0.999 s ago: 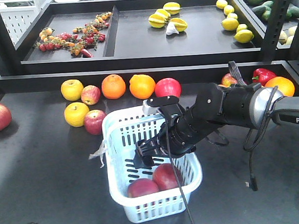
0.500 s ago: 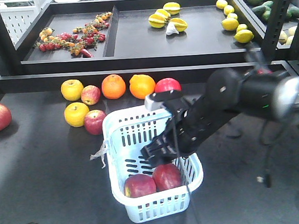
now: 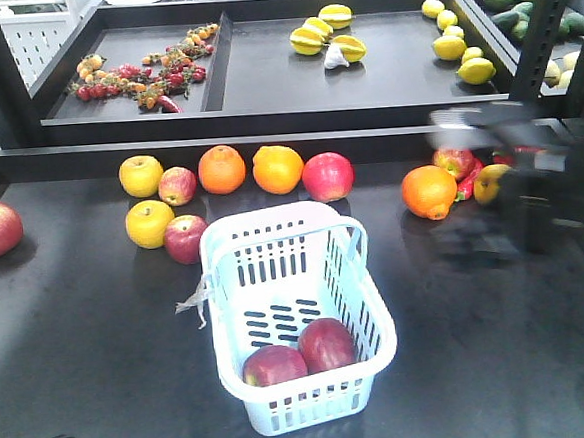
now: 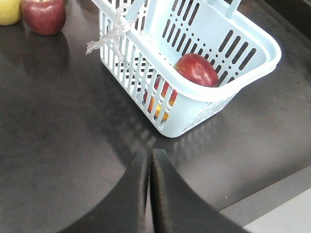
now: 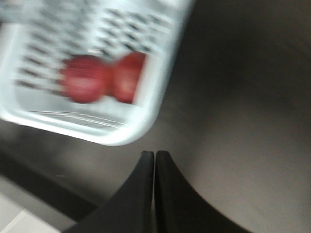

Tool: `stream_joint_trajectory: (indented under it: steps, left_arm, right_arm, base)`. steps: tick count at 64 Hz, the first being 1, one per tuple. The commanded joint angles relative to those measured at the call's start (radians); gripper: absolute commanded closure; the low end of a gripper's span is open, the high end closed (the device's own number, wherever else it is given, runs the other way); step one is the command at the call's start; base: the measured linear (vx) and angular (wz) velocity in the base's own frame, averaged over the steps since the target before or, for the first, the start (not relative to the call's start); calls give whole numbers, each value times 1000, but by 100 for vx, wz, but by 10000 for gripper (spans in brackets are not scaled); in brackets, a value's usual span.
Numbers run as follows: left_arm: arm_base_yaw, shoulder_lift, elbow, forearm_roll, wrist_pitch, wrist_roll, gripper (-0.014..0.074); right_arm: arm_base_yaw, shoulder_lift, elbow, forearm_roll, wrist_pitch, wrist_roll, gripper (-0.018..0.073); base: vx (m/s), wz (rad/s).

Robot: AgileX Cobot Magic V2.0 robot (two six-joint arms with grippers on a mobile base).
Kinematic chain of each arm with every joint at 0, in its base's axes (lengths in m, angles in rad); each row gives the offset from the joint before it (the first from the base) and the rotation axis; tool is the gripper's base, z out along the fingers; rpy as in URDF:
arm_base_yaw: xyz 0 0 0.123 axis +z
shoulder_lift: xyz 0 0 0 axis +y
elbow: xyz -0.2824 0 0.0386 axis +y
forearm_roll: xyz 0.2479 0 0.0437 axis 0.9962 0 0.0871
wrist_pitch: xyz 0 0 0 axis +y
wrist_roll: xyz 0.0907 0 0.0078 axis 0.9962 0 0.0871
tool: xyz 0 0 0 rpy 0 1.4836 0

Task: Pick three apples into basket with both arms
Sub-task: 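Release the second apple into the basket and withdraw the right gripper, then reach the right gripper down to a third red apple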

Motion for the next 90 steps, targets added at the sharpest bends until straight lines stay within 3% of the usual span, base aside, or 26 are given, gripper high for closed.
stream_joint_trajectory:
  steps: [1,9,15,22,28,34,42,52,73,90]
  left_arm:
    - [-5,1,-25,-21,-57,-7,603]
    - [-5,1,-25,-21,-57,-7,603]
    - [-5,1,-25,-21,-57,-7,603]
    - [-5,1,-25,-37,-57,-7,603]
    - [-5,1,-25,-37,-57,-7,603]
    - [-5,1,-25,-37,-56,-7,603]
    - [-5,1,-25,-37,-55,-7,603]
    - [-5,1,-25,-37,-54,-7,603]
    - [-5,1,-25,-37,-54,-7,603]
    - [-5,1,-25,-37,-54,-7,603]
  right_arm:
    - [-153,-106,80,-41,-38,-14,568]
    - [-377,-161,190,-73,-106,-23,568]
    - [-502,-159,205,-63,-142,-12,567]
    - [-578,-137,205,-61,-175,-23,548]
    - [-591,-96,205,-86,-184,-35,490]
    - [-589,-42,184,-92,-182,-35,366]
    - [-589,53,105,-140,-133,13,95]
    - [-589,160,30,-230,-84,103,-163]
    - [-589,314,17,-377,-106,209,-145]
    - [-589,393,17,-388,-159,243,-137]
  base:
    - [0,0]
    - [0,0]
    - [0,0]
    - [0,0]
    - [0,0]
    - [0,0]
    - [0,0]
    - [0,0]
    - [0,0]
    - [0,0]
